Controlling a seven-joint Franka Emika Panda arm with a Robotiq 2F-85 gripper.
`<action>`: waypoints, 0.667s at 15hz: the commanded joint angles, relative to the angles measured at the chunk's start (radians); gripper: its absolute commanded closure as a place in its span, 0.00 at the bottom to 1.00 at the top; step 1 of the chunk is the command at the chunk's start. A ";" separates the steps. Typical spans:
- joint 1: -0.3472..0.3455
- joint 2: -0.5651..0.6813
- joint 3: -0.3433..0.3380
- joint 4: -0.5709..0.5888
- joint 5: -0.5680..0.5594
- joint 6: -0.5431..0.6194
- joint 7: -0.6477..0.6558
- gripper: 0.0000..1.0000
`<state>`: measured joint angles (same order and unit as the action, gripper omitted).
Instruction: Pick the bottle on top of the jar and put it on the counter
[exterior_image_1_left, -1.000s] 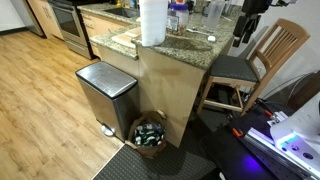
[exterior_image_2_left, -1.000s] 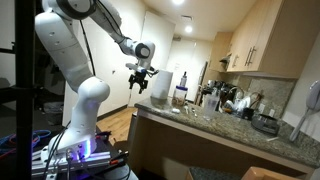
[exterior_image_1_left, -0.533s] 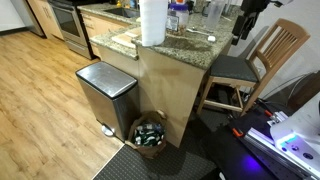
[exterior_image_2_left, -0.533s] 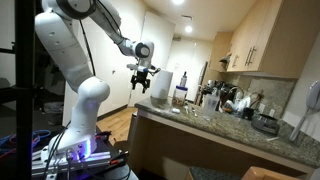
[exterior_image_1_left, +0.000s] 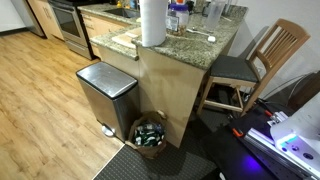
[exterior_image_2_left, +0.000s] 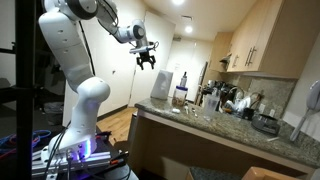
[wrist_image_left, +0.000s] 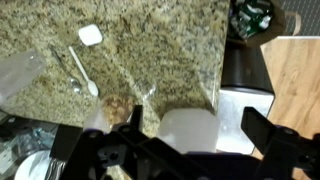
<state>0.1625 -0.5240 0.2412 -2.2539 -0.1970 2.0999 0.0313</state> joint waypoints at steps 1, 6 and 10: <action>0.004 0.017 0.012 0.050 -0.008 0.000 0.032 0.00; -0.072 0.103 -0.015 0.100 -0.055 0.166 0.151 0.00; -0.157 0.194 -0.079 0.185 -0.041 0.325 0.233 0.00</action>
<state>0.0638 -0.4153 0.1912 -2.1374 -0.2342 2.3276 0.2075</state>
